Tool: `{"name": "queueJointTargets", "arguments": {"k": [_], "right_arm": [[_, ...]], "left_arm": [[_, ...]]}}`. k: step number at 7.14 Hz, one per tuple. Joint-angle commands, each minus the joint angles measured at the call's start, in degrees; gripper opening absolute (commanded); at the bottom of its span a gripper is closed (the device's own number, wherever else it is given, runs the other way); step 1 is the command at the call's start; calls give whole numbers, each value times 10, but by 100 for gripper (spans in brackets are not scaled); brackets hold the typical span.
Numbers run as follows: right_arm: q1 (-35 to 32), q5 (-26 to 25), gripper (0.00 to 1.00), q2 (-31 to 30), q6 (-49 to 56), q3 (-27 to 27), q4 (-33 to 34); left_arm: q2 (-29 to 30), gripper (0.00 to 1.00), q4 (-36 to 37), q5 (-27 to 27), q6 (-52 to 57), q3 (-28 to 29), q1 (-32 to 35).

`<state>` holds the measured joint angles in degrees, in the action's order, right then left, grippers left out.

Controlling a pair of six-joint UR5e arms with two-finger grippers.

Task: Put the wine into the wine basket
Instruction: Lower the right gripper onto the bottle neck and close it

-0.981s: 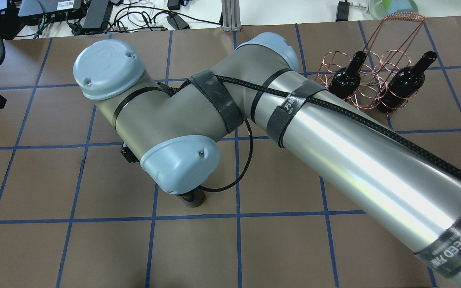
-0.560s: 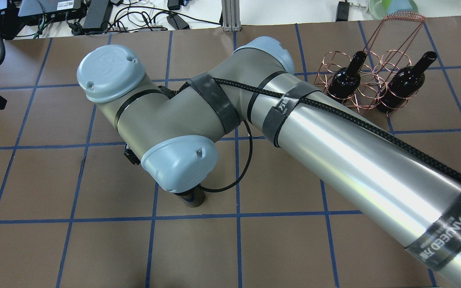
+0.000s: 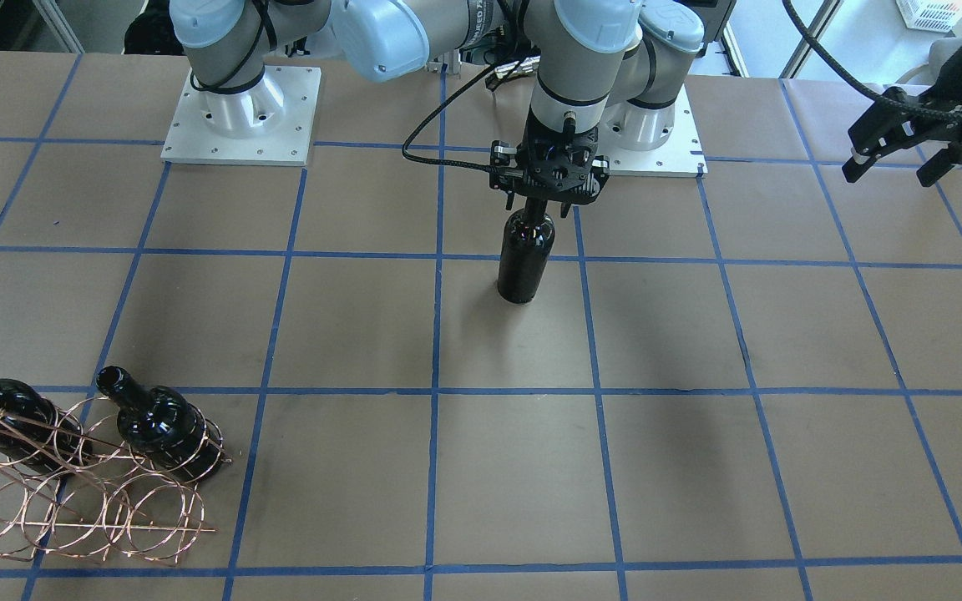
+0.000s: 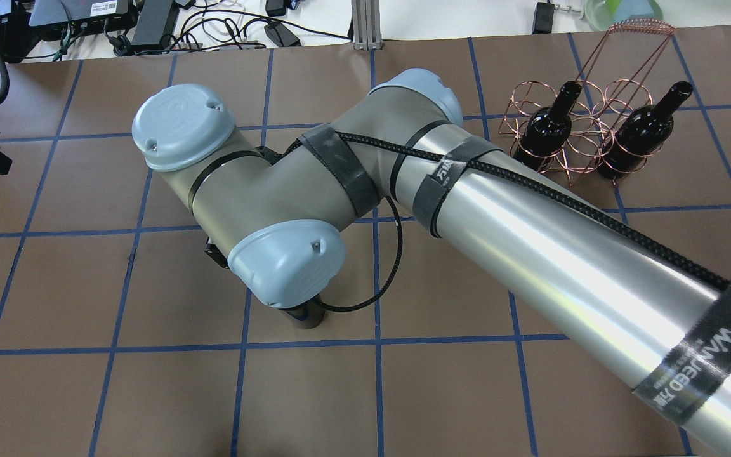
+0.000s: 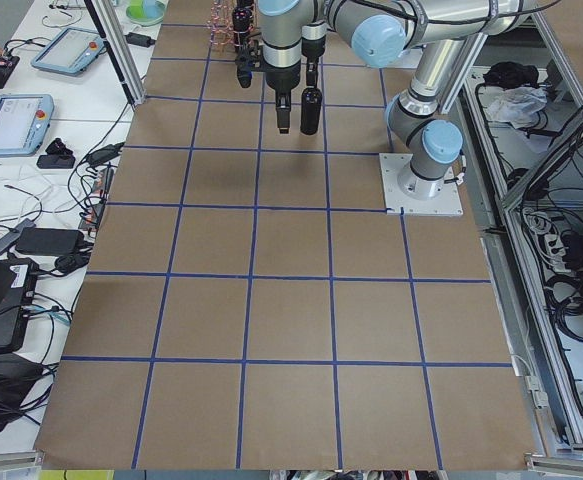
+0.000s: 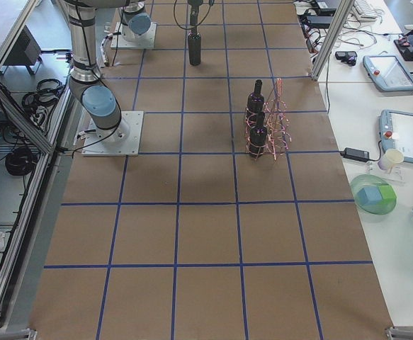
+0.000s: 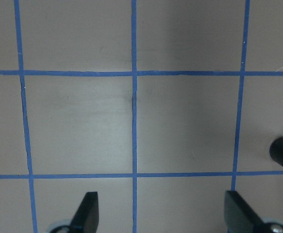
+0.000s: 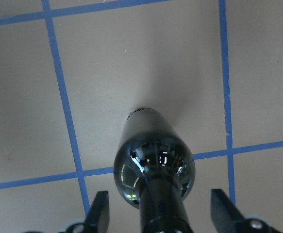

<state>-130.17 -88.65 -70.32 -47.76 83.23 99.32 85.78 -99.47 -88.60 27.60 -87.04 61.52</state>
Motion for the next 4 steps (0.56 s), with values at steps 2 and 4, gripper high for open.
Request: {"name": "queueJointTargets", "arguments": {"k": [2,4], "right_arm": [[0,7,63,0,-8,1,0],[0,8,64,0,-9,2,-1]], "left_arm": [[0,92,-2,-1,0,-1,0],[0,92,-2,0,-1,-1,0]]}}
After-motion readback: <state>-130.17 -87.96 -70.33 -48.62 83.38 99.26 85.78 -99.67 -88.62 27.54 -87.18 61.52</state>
